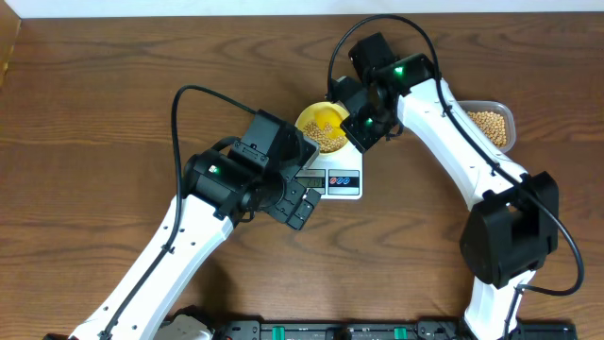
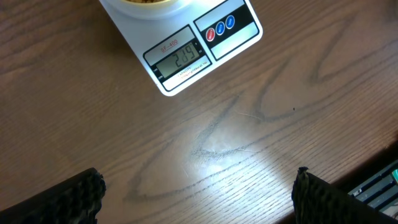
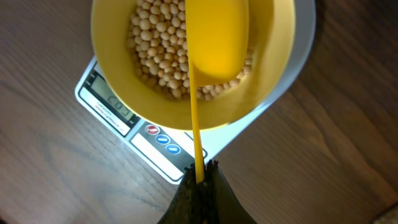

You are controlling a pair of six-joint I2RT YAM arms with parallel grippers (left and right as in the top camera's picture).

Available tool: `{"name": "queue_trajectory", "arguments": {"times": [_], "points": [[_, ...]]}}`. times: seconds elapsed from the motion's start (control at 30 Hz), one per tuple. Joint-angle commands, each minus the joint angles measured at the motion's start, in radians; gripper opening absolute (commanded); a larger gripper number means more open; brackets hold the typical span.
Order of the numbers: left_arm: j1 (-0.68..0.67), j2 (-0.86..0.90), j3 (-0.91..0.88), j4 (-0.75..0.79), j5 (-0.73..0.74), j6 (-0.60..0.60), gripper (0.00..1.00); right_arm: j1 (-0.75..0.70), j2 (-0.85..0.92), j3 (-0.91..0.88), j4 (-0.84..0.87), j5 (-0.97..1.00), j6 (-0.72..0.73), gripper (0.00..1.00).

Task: Scoop item into bowl and weigh 50g on scale

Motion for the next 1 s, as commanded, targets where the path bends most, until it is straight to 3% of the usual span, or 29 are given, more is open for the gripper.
{"name": "queue_trajectory", "arguments": {"times": [0.0,0.97], "points": [[-0.001,-0.008,0.013,-0.002,-0.003,0.002,0.98,0.007,0.024,-0.001,-0.005,-0.037,-0.012,0.01],[-0.001,-0.008,0.013,-0.002,-0.003,0.002,0.98,-0.027,0.024,-0.001,-0.035,-0.227,0.014,0.01]]}}
